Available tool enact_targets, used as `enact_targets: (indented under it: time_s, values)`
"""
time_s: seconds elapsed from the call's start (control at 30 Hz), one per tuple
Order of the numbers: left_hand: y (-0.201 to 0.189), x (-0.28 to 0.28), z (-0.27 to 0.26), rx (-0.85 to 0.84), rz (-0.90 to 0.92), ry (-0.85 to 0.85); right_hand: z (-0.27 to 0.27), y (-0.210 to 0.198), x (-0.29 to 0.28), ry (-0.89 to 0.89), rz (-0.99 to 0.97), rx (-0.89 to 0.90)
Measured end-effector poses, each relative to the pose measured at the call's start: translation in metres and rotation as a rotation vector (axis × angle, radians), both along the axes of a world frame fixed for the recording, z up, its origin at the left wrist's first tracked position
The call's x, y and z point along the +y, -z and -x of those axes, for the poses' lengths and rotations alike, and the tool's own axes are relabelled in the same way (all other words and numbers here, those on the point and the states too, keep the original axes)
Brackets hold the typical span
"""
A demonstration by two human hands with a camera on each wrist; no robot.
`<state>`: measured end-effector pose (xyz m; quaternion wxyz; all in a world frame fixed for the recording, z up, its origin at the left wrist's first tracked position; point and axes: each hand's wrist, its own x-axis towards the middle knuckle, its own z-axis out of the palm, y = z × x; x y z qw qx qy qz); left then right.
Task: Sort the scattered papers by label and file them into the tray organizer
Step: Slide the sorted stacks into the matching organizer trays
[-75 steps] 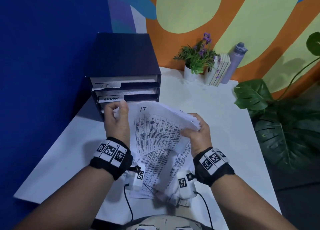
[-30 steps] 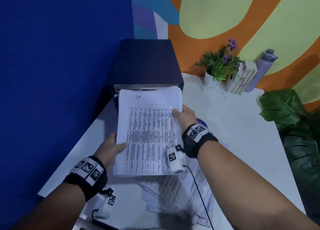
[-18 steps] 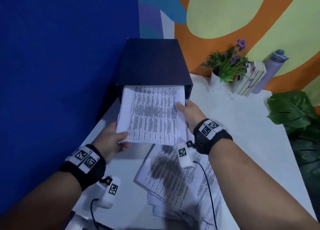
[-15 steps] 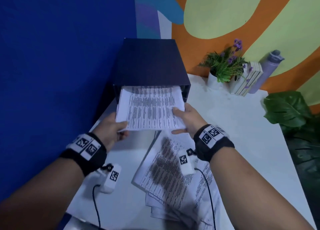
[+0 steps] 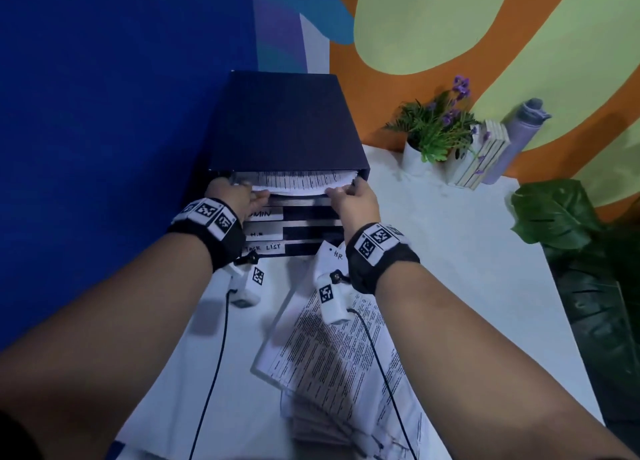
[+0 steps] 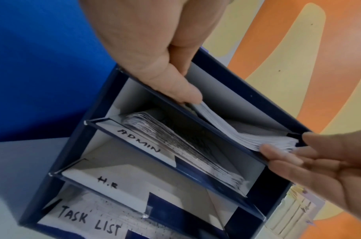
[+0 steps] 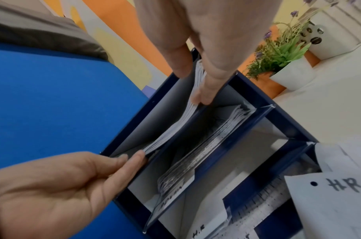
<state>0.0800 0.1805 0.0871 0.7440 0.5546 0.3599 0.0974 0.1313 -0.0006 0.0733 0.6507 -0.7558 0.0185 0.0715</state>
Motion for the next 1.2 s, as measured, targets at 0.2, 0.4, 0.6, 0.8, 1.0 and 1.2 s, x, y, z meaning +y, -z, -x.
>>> enact_targets:
  time_s: [0.2,0.4,0.6,0.8,1.0,1.2]
  values:
    - [-0.016,-0.01,-0.003,-0.077,0.051,-0.055,0.0,0.0,-0.008,-0.166,0.036,-0.037]
    - [0.018,-0.028,0.042,-0.047,-0.231,0.087,0.025,0.013,-0.065,-0.168,0.21,-0.035]
    - [0.106,-0.048,0.086,0.337,-0.493,0.61,0.065,0.08,-0.161,-0.003,0.524,0.113]
    - [0.158,-0.081,0.106,0.484,-0.759,0.858,0.106,0.126,-0.207,0.162,0.842,0.381]
    - [0.153,-0.115,0.13,0.422,-0.762,0.869,0.13,0.138,-0.202,0.003,0.748,0.4]
    - [0.148,-0.119,0.131,0.487,-0.699,0.646,0.126,0.138,-0.207,-0.099,0.814,0.322]
